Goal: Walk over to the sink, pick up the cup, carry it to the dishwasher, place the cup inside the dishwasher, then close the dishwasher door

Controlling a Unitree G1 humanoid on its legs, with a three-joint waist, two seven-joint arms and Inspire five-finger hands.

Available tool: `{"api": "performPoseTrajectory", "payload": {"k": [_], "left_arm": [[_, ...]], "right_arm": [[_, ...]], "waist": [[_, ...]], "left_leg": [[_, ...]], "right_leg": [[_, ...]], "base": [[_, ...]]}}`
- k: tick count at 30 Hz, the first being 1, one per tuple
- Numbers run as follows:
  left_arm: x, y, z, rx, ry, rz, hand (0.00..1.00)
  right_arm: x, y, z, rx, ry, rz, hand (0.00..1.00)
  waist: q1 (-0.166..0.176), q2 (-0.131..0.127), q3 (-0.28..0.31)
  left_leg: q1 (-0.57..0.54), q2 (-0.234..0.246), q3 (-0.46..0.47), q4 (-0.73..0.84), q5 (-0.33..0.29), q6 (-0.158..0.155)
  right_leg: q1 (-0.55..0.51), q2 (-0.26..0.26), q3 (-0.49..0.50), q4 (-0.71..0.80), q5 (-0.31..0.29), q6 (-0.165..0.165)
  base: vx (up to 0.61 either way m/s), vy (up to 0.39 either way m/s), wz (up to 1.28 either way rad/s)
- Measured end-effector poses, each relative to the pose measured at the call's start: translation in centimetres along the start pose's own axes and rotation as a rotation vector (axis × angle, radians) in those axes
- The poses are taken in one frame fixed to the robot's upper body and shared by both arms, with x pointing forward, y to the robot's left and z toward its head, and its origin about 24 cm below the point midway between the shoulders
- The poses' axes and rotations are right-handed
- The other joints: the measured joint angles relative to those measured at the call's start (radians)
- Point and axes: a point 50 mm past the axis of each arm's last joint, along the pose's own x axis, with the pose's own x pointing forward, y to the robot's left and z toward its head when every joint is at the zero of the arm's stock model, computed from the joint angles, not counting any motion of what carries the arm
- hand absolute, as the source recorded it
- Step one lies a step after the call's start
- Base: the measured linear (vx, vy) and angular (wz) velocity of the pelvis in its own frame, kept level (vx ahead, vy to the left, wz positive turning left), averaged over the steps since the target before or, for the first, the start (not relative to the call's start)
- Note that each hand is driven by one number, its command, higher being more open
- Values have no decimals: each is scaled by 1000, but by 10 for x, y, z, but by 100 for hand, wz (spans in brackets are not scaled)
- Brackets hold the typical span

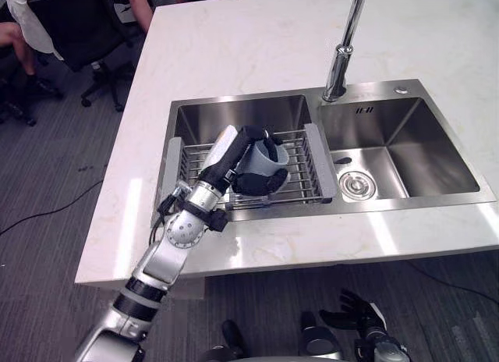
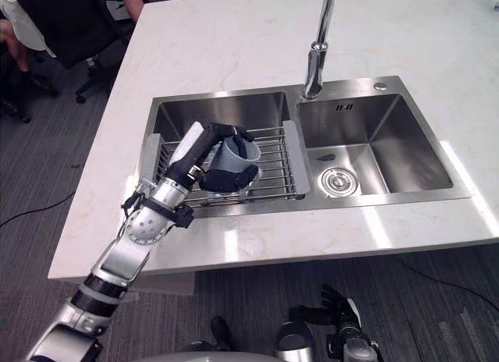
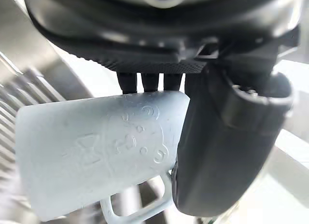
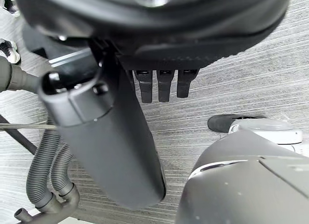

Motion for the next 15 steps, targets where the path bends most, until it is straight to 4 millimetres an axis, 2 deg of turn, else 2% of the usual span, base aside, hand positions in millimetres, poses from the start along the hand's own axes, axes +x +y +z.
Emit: {"api": "performPoseTrajectory", "payload": {"k": [3, 6, 10, 15], "left_arm": [[-10, 3, 5, -180, -24, 116, 30], [-18, 5, 4, -286, -13, 184, 30], [-32, 1, -2, -394, 30, 232, 30], [-43, -4, -2, -458, 57, 282, 30]], "right_arm": [[-1, 0, 0, 1, -8, -2, 90], [-2, 0, -1, 2, -8, -11, 90], [-2, 7, -1, 18, -10, -12, 90], [-2, 10, 1, 22, -19, -16, 90]], "waist": [[13, -3, -4], [27, -13, -16], [30, -41, -36], [48, -50, -42]], "left_leg": [[4, 4, 2, 0, 0, 0], [6, 7, 7, 0, 0, 0], [12, 10, 23, 0, -3, -4], [27, 9, 77, 1, -13, -2]], "right_leg": [[0, 3, 4, 4, -1, -1], [-2, 6, 10, 5, -1, -2], [-4, 10, 25, 5, -1, -2], [-30, 14, 80, 25, 1, -1]], "base": [[-32, 13, -3], [-11, 6, -5], [18, 7, -10], [7, 21, -33]]}}
